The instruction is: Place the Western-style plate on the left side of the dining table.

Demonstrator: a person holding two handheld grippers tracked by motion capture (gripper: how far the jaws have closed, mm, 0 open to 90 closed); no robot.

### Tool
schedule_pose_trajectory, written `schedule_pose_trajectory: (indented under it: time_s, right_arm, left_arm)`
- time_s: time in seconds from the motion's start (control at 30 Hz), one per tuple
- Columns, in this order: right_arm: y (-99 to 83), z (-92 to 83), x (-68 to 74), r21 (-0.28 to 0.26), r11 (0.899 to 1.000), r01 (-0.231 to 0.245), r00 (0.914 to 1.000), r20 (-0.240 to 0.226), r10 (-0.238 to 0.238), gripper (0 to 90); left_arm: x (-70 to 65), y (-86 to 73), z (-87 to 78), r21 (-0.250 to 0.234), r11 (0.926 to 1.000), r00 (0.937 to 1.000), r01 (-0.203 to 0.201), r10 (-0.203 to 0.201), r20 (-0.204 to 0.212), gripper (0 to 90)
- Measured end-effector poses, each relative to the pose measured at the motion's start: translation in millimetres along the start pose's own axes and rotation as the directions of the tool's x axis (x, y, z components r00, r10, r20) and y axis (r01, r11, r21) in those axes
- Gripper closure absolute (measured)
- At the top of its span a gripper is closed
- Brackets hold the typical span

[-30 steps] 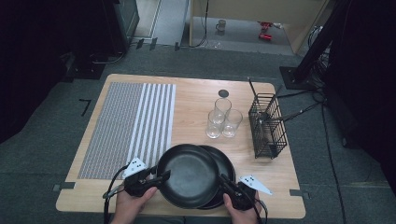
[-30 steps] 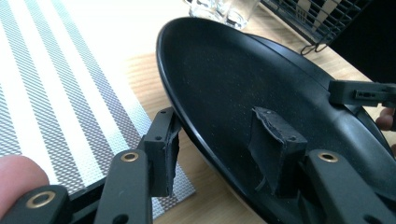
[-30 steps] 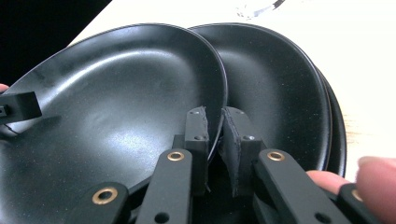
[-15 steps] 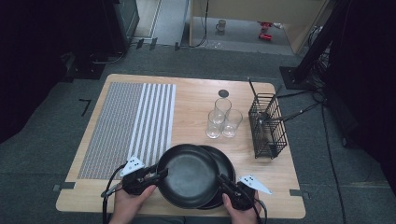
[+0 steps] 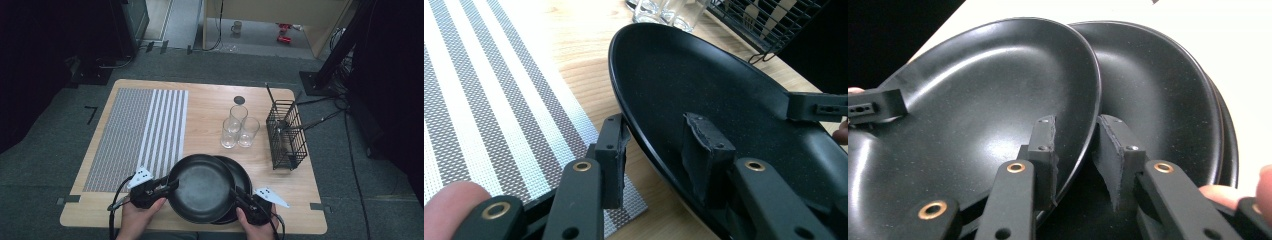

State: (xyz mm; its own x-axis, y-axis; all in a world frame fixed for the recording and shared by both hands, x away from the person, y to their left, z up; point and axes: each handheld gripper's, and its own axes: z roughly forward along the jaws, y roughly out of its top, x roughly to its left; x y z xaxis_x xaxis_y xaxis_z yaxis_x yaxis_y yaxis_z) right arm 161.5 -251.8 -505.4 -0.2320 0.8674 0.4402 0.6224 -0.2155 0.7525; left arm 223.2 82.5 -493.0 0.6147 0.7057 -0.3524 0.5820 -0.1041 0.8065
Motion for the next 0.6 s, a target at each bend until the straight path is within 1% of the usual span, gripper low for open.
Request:
schedule_pose_trajectory:
  time_s: [0.13,0.33,0.37,0.47,0.6]
  right_arm:
    - [0.9,-0.1,0.1,-0.003,1.000,-0.015,0.9997,-0.018,0.015,69.0]
    - [0.7,0.3,1.0,0.005,1.000,-0.028,0.9994,-0.019,0.028,68.6]
    - [0.9,0.6,0.4,0.004,1.000,-0.031,0.9991,-0.029,0.031,68.6]
    - [0.9,0.6,1.3,0.009,0.999,-0.051,0.9980,-0.036,0.052,68.3]
    - [1.3,1.5,2.8,0.013,0.998,-0.063,0.9968,-0.049,0.064,68.1]
  left_arm:
    - [3.0,-0.5,-0.4,-0.004,1.0000,1.0000,0.008,-0.008,0.001,65.0]
    - [3.7,-0.9,-0.4,-0.006,0.9999,0.9999,0.009,-0.009,0.005,65.1]
    - [4.7,-1.1,-0.3,-0.005,0.9999,0.9999,0.013,-0.013,0.010,65.2]
    - [5.5,-1.2,-0.3,-0.005,0.9999,0.9998,0.016,-0.016,0.014,65.3]
    - [7.1,-2.2,0.0,-0.004,0.9997,0.9996,0.025,-0.025,0.015,65.4]
